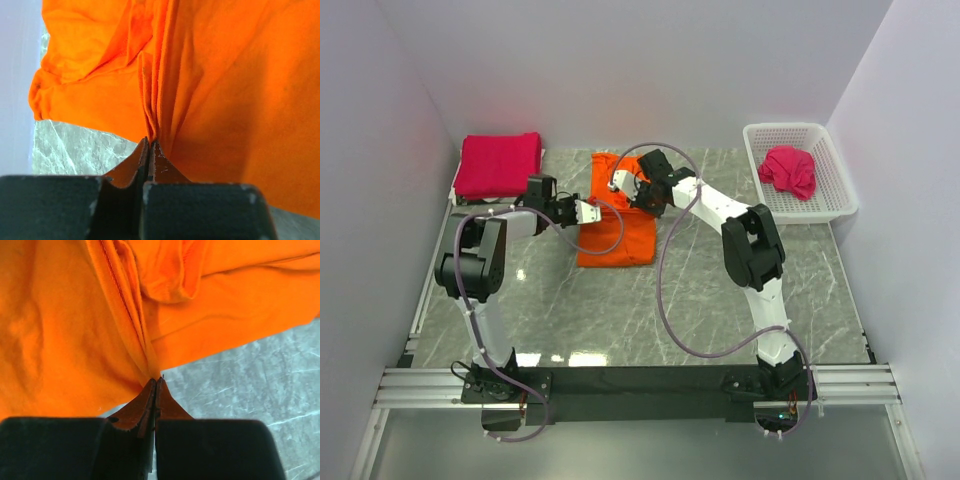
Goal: Fold and stack the t-shirts
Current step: Fold the tshirt
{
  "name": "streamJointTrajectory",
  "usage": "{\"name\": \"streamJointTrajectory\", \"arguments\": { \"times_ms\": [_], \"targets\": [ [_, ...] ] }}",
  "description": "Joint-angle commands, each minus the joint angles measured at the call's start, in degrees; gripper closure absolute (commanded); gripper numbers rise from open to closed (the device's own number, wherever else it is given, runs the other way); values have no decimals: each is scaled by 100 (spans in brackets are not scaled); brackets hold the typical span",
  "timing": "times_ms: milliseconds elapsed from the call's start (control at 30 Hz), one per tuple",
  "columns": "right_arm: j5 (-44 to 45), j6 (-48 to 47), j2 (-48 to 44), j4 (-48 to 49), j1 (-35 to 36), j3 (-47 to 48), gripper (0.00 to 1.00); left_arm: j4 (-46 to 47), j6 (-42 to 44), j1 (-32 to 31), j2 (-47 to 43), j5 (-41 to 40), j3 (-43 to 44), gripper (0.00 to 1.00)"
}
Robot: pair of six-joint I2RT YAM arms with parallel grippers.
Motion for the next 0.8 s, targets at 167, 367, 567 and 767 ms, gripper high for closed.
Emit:
{"name": "streamJointTrajectory", "arguments": {
  "times_ms": [167,367,567,767],
  "targets": [
    [712,497,141,671,-68,305,61,474,-746,36,194,-431,386,57],
    [119,1814,-789,-118,-480,236,54,-951,-2785,615,-877,313,693,37],
    [-2183,3641,-2088,-580,-806,-1270,56,-2784,-4989,1090,-1782,1166,196,37],
    [-3013,4496,-2908,1010,-815,-3496,57,-2629,-6274,1240,-1924,1449,-1045,41]
  ]
}}
